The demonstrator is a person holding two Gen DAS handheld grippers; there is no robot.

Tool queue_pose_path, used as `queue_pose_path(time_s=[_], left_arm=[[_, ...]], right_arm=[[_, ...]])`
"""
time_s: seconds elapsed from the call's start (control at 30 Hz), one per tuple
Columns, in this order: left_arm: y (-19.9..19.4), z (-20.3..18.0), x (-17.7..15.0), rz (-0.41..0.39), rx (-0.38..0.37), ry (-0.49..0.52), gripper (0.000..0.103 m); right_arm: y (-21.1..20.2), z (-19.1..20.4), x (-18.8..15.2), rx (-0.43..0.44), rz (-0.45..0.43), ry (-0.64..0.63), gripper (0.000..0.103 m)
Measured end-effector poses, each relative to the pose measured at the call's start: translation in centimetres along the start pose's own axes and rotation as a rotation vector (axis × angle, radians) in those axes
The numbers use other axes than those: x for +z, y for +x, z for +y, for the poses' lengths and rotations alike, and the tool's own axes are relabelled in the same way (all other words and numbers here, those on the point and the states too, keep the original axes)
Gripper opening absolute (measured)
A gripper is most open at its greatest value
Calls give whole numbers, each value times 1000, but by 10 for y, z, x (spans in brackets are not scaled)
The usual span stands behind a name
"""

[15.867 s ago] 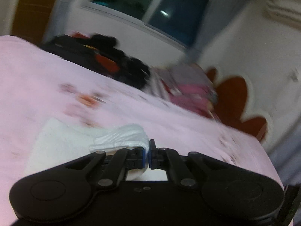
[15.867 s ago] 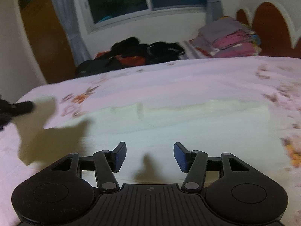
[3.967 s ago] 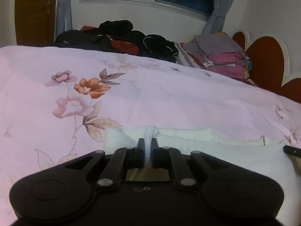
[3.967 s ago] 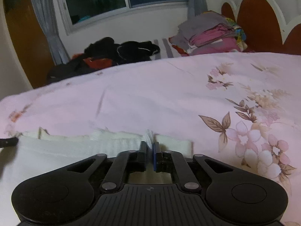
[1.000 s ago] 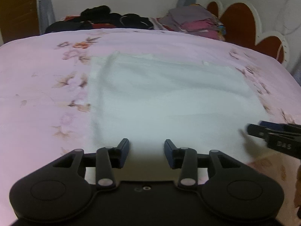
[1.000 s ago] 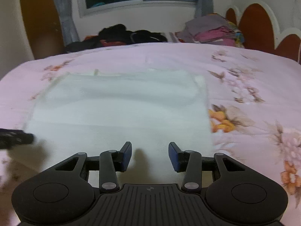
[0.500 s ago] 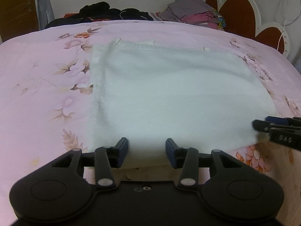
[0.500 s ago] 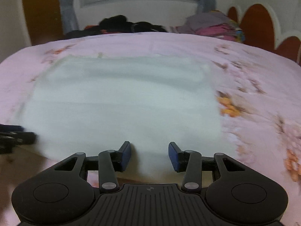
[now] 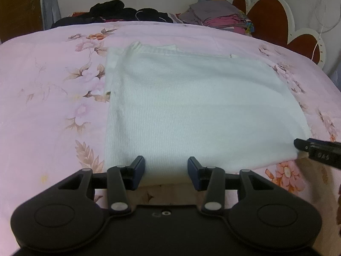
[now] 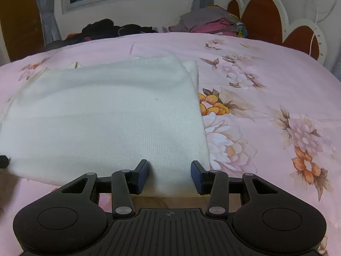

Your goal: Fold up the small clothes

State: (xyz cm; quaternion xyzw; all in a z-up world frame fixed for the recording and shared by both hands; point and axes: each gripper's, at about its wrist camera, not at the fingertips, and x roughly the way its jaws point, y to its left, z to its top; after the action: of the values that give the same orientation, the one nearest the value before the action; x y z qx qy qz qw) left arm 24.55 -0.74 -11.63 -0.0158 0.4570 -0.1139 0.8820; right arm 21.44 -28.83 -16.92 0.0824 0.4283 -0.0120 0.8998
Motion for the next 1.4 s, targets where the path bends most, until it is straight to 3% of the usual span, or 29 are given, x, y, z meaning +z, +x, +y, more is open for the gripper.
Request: queue_pose_path(time_s=[0.1, 0.27, 0.4, 0.63, 0.8, 0.97, 1.13, 1.2, 1.23, 1.33, 1.4], left_arm=[[-7, 0, 0, 8, -15, -19, 48], [-21, 12, 0, 35, -74, -117, 56], [-34, 29, -5, 42, -119, -225, 69], [-25, 53, -28, 105, -230, -449, 69], [-9, 62, -32, 71, -308, -593, 70], [12, 70, -30, -17, -353, -754, 71], [26, 65, -20, -97, -354, -811, 70], [31, 64, -16, -125, -345, -829, 63], [34, 63, -14, -139, -333, -836, 51], [43, 68, -15, -154, -318, -886, 27], [44, 71, -18, -169, -304, -892, 21]], right_arm=[[-1, 7, 4, -18, 13, -23, 43], [-24, 25, 10, 35, -48, -27, 43], [-33, 42, 18, 86, -59, -27, 43], [-40, 66, 25, 160, -56, -35, 43], [-37, 82, 30, 208, -46, -59, 43], [-25, 90, 40, 246, -41, -78, 43], [2, 93, 54, 269, -31, -91, 43], [11, 96, 62, 277, -43, -100, 43], [15, 96, 66, 276, -50, -106, 43], [32, 99, 82, 276, -65, -114, 43], [42, 100, 90, 282, -71, -117, 43]])
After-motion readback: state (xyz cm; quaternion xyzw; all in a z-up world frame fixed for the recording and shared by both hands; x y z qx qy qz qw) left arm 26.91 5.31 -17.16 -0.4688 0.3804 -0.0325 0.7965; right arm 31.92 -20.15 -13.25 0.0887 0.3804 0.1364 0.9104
